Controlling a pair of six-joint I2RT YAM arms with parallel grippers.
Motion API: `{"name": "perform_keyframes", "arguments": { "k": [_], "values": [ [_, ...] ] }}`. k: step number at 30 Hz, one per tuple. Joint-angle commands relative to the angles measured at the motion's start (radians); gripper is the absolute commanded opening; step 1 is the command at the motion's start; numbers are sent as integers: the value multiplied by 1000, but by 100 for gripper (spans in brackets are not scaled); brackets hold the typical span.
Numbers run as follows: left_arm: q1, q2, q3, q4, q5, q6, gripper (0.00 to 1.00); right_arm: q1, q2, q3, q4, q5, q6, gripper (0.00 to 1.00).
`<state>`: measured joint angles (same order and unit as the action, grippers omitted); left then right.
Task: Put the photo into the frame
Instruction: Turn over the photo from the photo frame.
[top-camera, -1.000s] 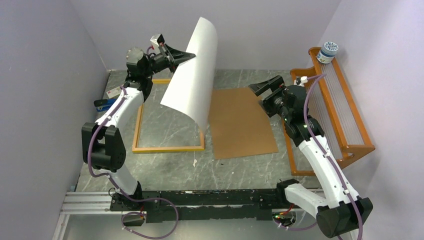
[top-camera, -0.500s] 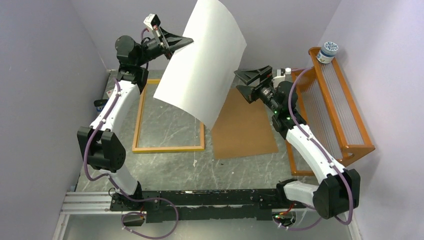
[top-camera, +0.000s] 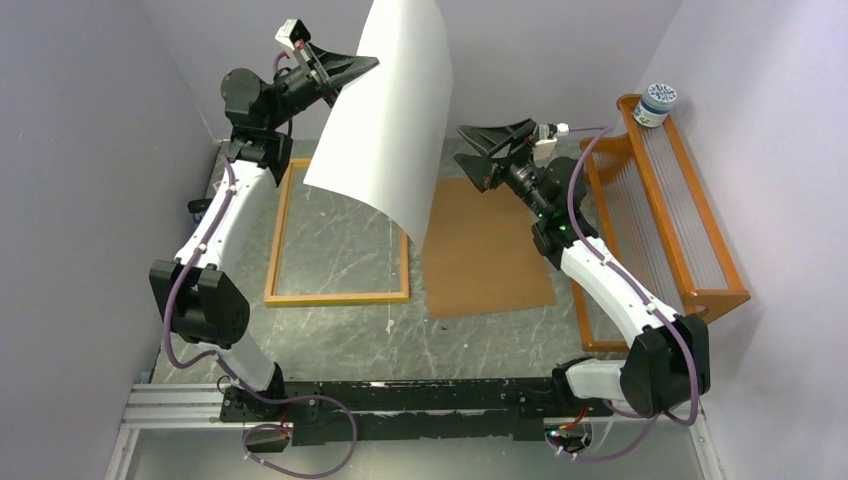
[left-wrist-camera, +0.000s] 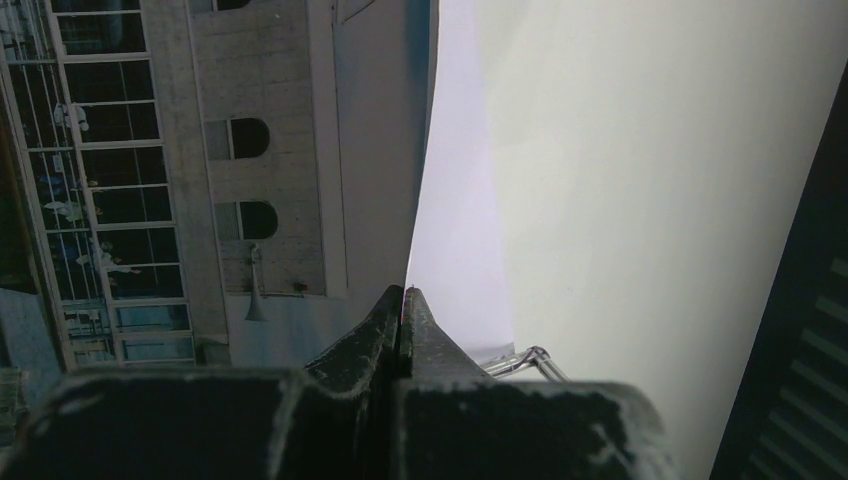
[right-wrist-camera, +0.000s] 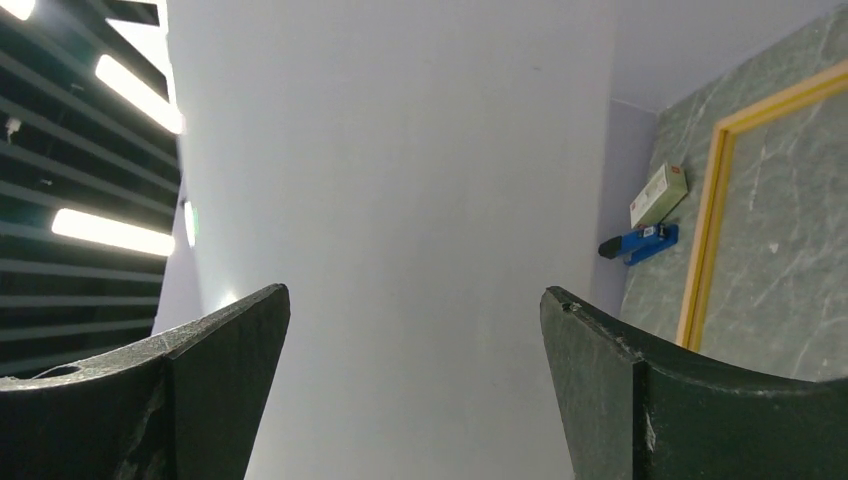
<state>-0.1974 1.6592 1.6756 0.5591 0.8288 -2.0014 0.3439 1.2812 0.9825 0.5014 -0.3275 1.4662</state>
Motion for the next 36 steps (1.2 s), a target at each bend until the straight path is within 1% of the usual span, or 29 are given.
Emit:
{"name": "perform_keyframes", "arguments": {
  "k": [1,4,7,8,11,14,17,19,20,23,26,29,32,35,36],
  "values": [
    [3,-26,91,45,-28,9,2,21,-19,77,-116,19,-4,99],
    [0,-13,90,69,-40,-11,3,55,-3,110,-204,49,-18,99],
    [0,-12,65,101,-49,-43,3,64,18,94,-139,51,19,99],
    [0,-14,58,108,-53,-53,3,65,26,84,-88,46,33,99],
    [0,-17,28,121,-67,-77,2,66,54,46,143,27,90,99],
    [1,-13,-9,157,-85,-115,3,66,60,31,296,28,112,99],
    [5,-1,-27,183,-86,-136,2,66,26,-7,368,51,100,99],
    [7,2,-37,183,-90,-135,3,60,-3,-48,409,75,105,97],
    [10,2,-42,178,-91,-131,3,57,-13,-75,443,91,120,94],
    [36,13,-48,190,-107,-133,3,50,-26,-175,615,154,216,89],
    [53,52,-28,223,-99,-153,3,49,-30,-224,712,178,261,87],
    [56,74,-2,214,-76,-144,3,42,-60,-230,679,174,218,87],
    [55,80,13,161,-46,-113,2,27,-78,-225,661,162,199,86],
    [56,93,24,157,-10,-107,3,0,-57,-208,680,127,220,79],
    [56,96,23,162,1,-110,3,-8,-49,-200,676,115,230,73]
  ]
}}
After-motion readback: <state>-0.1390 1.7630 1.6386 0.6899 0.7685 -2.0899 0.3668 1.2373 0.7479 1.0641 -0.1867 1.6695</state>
